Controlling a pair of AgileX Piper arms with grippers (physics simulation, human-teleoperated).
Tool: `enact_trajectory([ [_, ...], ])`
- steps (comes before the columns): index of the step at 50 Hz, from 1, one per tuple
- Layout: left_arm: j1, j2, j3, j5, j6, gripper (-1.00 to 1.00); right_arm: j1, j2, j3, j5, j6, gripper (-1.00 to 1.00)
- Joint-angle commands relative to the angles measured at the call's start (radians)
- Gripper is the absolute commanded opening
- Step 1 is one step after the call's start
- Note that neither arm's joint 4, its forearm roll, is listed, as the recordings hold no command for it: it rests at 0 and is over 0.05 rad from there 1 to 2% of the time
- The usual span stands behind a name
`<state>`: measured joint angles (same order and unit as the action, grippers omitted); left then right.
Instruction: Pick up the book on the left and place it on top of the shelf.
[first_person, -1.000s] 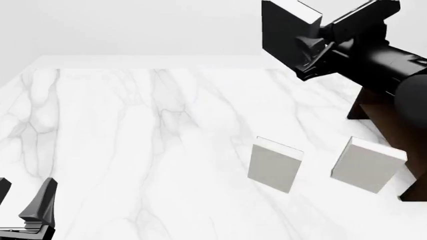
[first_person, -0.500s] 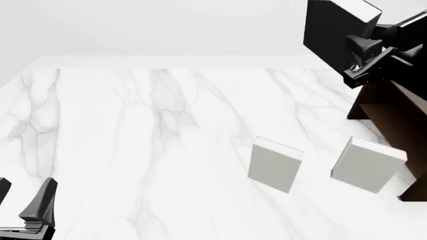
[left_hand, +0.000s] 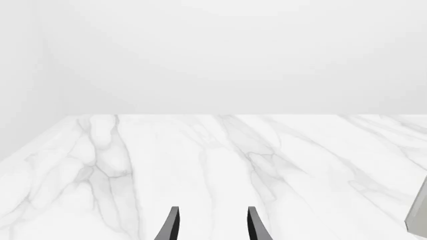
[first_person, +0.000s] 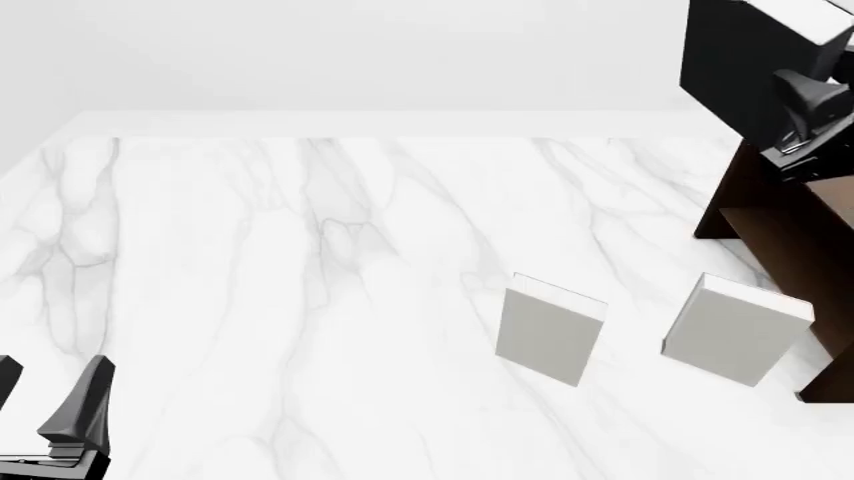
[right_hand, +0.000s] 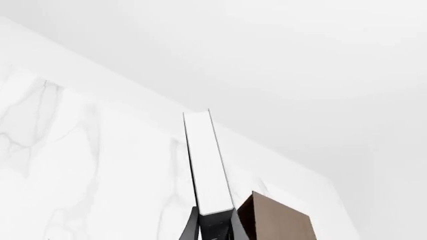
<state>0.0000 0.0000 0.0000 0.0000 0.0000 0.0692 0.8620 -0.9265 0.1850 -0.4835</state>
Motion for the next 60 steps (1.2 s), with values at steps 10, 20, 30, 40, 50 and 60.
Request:
enact_trajectory([
  [10, 0.000, 0.000, 0.000, 0.000, 0.000, 1.00, -0.126, -0.110, 0.003, 0.052, -0.033, -1.00],
  [20, 0.000, 0.000, 0.000, 0.000, 0.000, 1.00, -0.191, -0.129, -0.005, 0.068, -0.050, -1.00],
  [30, 0.000, 0.000, 0.000, 0.000, 0.000, 1.00, -0.215, -0.102, -0.033, 0.074, -0.082, -1.00],
  [40, 0.000, 0.000, 0.000, 0.000, 0.000, 1.00, -0.242, -0.065, -0.035, 0.049, -0.111, -1.00],
  [50, 0.000, 0.000, 0.000, 0.000, 0.000, 1.00, -0.296, -0.038, -0.024, 0.022, -0.136, -1.00],
  [60, 0.000, 0.000, 0.000, 0.000, 0.000, 1.00, -0.322, -0.002, -0.019, -0.006, -0.161, -1.00],
])
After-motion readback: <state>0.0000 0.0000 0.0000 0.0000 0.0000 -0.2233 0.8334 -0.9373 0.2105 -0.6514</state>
